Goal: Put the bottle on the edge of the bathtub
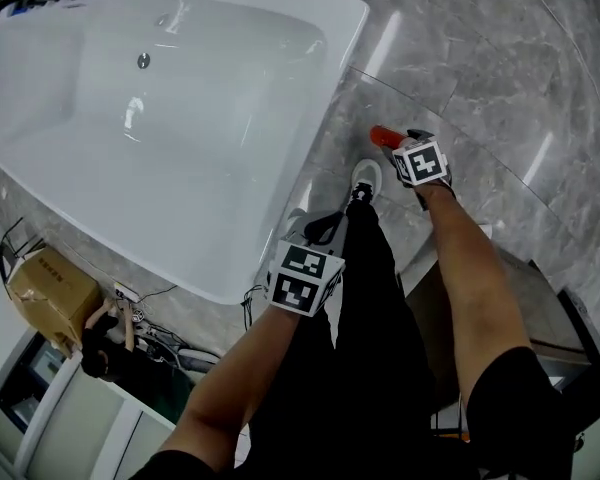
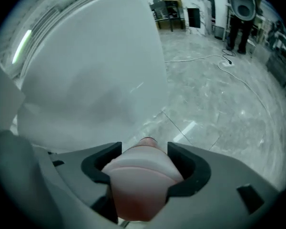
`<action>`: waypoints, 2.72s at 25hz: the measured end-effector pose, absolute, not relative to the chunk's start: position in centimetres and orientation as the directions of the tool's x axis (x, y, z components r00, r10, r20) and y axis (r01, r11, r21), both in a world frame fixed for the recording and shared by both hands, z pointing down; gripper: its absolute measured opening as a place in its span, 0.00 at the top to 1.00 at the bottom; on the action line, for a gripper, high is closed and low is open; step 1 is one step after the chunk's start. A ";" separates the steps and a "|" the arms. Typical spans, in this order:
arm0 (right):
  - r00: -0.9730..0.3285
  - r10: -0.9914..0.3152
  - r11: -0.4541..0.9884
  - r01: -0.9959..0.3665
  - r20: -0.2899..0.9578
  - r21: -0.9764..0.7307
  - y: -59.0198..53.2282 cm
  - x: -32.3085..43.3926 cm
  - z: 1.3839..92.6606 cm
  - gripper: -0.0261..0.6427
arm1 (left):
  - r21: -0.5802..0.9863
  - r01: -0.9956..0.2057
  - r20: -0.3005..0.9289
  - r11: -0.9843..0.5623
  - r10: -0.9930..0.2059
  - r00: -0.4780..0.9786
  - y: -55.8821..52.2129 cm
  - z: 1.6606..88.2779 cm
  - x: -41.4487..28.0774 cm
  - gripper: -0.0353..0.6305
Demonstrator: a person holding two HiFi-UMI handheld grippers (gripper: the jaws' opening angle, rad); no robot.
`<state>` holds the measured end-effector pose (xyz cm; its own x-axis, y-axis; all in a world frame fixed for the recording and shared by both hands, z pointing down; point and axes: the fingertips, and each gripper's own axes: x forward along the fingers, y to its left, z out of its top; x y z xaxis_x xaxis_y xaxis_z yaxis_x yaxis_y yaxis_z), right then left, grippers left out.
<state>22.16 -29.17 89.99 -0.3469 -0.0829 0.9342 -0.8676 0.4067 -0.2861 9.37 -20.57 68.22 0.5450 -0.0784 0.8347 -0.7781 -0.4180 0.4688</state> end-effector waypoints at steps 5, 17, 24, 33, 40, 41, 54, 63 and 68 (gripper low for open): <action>-0.239 -0.050 0.648 -0.746 0.970 -0.151 -30.1 21.0 94.0 0.48 | 0.477 -0.761 0.835 -0.440 -0.043 0.548 -19.7 70.3 9.5 0.92; -0.143 -0.044 0.818 -0.574 0.989 -0.046 -32.0 18.0 104.4 0.48 | 0.504 -0.768 0.829 -0.394 -0.029 0.559 -19.5 74.8 9.3 0.92; -0.134 -0.037 0.884 -0.467 0.990 -0.030 -32.2 15.0 108.9 0.48 | 0.515 -0.765 0.801 -0.387 -0.100 0.590 -21.7 74.2 9.6 0.92; -0.074 -0.029 0.927 -0.375 0.997 -0.001 -31.8 14.0 111.6 0.48 | 0.512 -0.774 0.807 -0.372 -0.101 0.582 -22.1 75.7 8.8 0.92; -0.047 -0.035 0.931 -0.365 0.998 0.015 -32.0 14.2 111.4 0.48 | 0.519 -0.776 0.801 -0.359 -0.112 0.588 -22.0 76.2 8.7 0.92; -0.044 -0.036 0.931 -0.364 0.998 0.018 -32.1 14.2 111.3 0.48 | 0.521 -0.775 0.800 -0.359 -0.112 0.590 -21.9 76.2 8.8 0.92; -0.006 -0.054 0.932 -0.360 0.999 0.048 -31.2 14.7 106.7 0.48 | 0.514 -0.758 0.781 -0.402 -0.146 0.607 -22.1 71.7 8.6 0.92; -0.022 -0.093 0.918 -0.389 0.995 0.077 -30.1 14.1 96.0 0.48 | 0.483 -0.759 0.776 -0.436 -0.188 0.602 -21.2 64.1 6.8 0.92; -0.037 -0.123 0.910 -0.404 0.992 0.098 -29.8 13.9 89.8 0.48 | 0.449 -0.762 0.781 -0.468 -0.208 0.588 -20.3 59.9 5.6 0.92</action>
